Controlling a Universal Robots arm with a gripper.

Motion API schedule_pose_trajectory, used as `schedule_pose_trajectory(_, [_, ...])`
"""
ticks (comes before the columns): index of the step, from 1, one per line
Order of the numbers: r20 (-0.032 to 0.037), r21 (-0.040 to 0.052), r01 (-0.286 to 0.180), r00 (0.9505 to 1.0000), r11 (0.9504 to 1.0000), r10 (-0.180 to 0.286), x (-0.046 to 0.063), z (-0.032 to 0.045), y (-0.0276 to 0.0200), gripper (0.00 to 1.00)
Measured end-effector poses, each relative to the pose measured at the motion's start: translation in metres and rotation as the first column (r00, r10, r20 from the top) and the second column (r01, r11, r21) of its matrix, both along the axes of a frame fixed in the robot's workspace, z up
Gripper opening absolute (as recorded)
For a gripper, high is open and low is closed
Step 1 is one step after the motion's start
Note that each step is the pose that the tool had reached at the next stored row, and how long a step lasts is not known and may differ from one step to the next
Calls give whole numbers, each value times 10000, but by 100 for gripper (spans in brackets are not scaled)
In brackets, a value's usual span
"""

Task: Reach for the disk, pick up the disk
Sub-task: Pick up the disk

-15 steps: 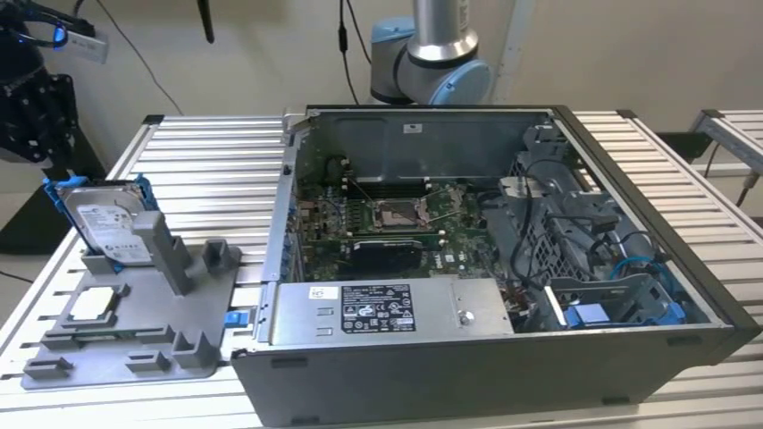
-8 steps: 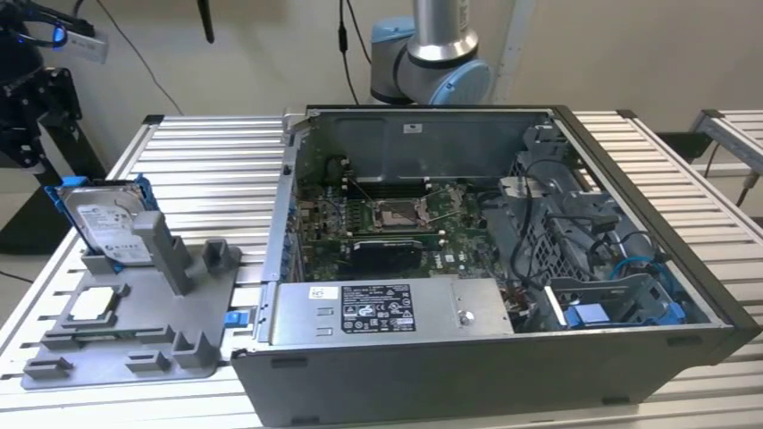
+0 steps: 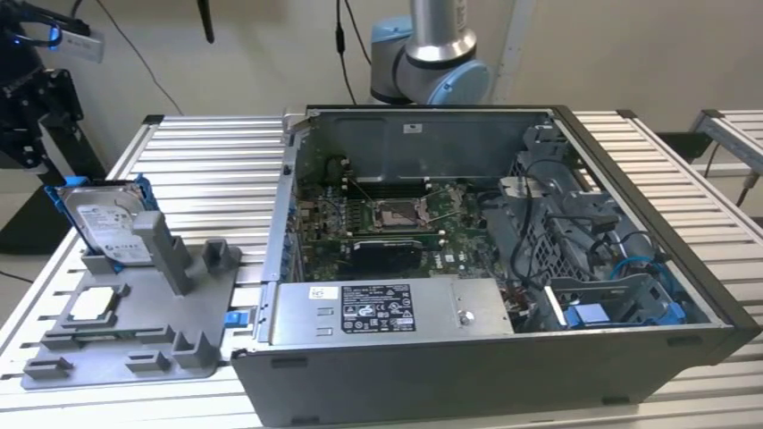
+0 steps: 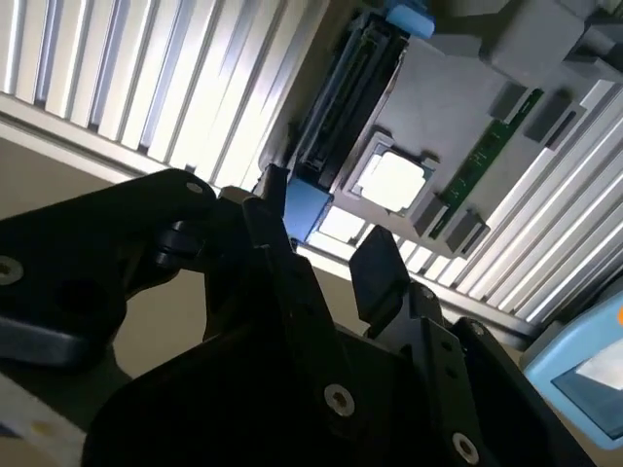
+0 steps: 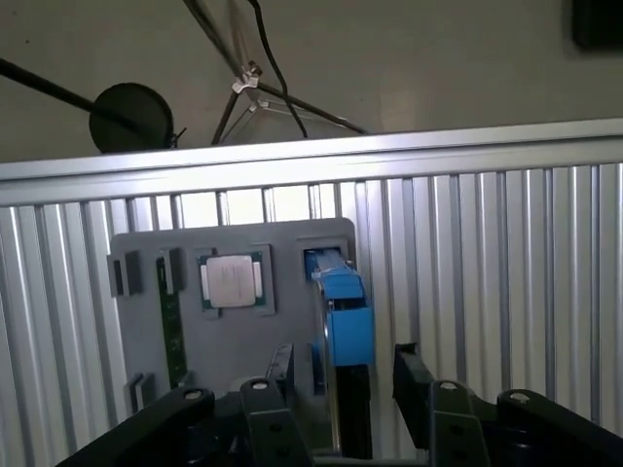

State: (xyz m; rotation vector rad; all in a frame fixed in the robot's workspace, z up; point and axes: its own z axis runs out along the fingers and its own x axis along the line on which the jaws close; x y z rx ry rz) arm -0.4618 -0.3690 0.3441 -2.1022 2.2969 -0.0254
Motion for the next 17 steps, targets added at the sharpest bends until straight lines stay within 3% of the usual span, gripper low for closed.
schedule_pose_trajectory(7, [61,8,-7,10000,10000,7,-3,-125,8,100])
schedule_pose_trajectory(17, [56,80,-132,9999,9999,132,9,-259,8,100])
